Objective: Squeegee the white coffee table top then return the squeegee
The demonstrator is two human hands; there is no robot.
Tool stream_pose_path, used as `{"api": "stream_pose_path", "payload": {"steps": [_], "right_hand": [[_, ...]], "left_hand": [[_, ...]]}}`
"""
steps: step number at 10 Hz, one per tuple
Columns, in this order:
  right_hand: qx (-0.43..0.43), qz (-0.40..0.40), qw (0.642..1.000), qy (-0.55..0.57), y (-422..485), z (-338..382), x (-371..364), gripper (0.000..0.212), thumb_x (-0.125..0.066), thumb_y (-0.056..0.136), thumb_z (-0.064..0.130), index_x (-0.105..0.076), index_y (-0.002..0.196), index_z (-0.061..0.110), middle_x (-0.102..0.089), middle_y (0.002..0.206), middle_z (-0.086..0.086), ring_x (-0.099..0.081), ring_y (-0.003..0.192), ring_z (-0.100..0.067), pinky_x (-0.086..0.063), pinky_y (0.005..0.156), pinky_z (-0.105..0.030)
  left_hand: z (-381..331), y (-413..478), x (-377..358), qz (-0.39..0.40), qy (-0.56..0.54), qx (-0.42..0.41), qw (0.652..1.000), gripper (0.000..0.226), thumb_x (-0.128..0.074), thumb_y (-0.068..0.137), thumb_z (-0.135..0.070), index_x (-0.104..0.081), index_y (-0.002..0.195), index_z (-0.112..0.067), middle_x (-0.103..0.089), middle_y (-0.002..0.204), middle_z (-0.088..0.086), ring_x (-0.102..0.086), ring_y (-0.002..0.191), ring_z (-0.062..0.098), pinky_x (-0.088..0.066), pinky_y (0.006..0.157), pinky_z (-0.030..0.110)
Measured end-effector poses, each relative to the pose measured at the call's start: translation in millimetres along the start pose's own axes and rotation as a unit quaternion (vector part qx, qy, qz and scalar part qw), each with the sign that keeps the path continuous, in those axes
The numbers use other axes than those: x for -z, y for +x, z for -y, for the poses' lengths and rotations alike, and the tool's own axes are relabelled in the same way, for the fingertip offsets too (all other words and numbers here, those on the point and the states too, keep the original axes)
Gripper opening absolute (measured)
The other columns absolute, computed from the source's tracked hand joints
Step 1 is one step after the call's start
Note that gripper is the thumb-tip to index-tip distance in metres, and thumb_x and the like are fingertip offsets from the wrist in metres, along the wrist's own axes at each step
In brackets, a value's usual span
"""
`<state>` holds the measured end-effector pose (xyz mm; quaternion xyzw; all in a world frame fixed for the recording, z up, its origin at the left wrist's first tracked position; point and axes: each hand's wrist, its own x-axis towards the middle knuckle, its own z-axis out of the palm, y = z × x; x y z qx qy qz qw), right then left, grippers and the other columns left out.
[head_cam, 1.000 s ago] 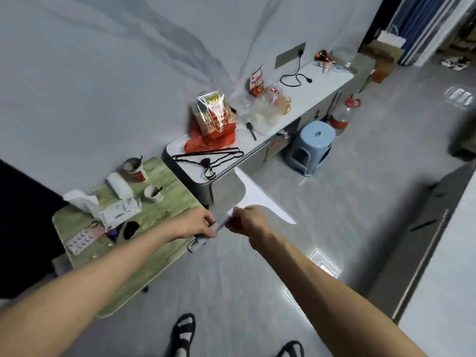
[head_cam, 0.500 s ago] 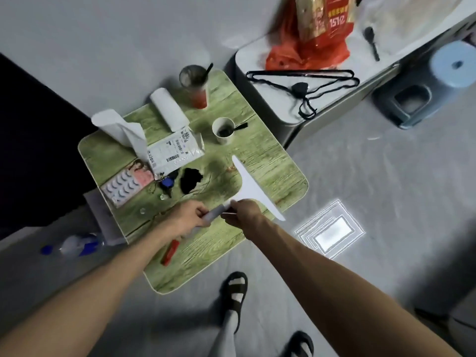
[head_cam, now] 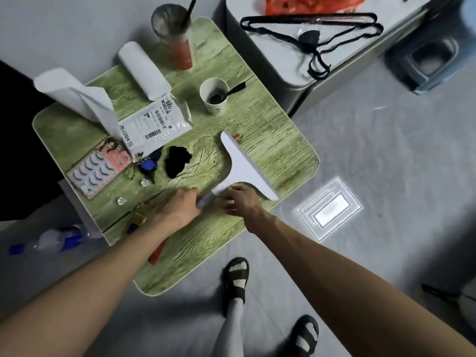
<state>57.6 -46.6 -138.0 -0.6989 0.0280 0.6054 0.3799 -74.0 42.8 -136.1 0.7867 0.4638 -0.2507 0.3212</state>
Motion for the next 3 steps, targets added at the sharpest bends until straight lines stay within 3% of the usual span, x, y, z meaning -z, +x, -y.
{"api": "stream_pose_path", "payload": {"steps": [1,2,3], "right_hand": [[0.000,0.018,0.998,-0.056,-44.1,22.2,49.6,0.019,-0.050,0.098,0.013,-0.056,0.113,0.002,-0.059,0.084,-0.011,-0.058,0.060,-0.022,-0.048,0.055,-0.029],[0.024,0.029,0.994,-0.104,-78.4,43.2,92.3,0.022,-0.051,0.098,0.016,-0.057,0.111,0.000,-0.061,0.084,-0.011,-0.058,0.062,-0.021,-0.048,0.057,-0.028],[0.076,-0.033,0.977,-0.197,-146.8,68.3,168.6,0.018,-0.052,0.094,0.014,-0.061,0.103,0.003,-0.063,0.076,-0.007,-0.059,0.058,-0.018,-0.047,0.053,-0.025]], "left_hand": [[-39.6,-15.1,33.4,0.017,0.037,-0.026,0.999,0.030,-0.061,0.093,-0.027,-0.058,0.116,-0.009,-0.066,0.111,0.011,-0.065,0.095,0.029,-0.054,0.086,0.042],[-84.0,-27.4,59.7,0.009,0.051,-0.071,0.996,0.030,-0.061,0.092,-0.025,-0.057,0.120,-0.015,-0.067,0.114,0.006,-0.065,0.093,0.024,-0.055,0.084,0.040],[-178.6,-60.5,92.8,0.030,0.074,-0.166,0.983,0.036,-0.060,0.091,-0.028,-0.055,0.125,-0.018,-0.066,0.120,0.007,-0.063,0.100,0.025,-0.052,0.086,0.036]]}}
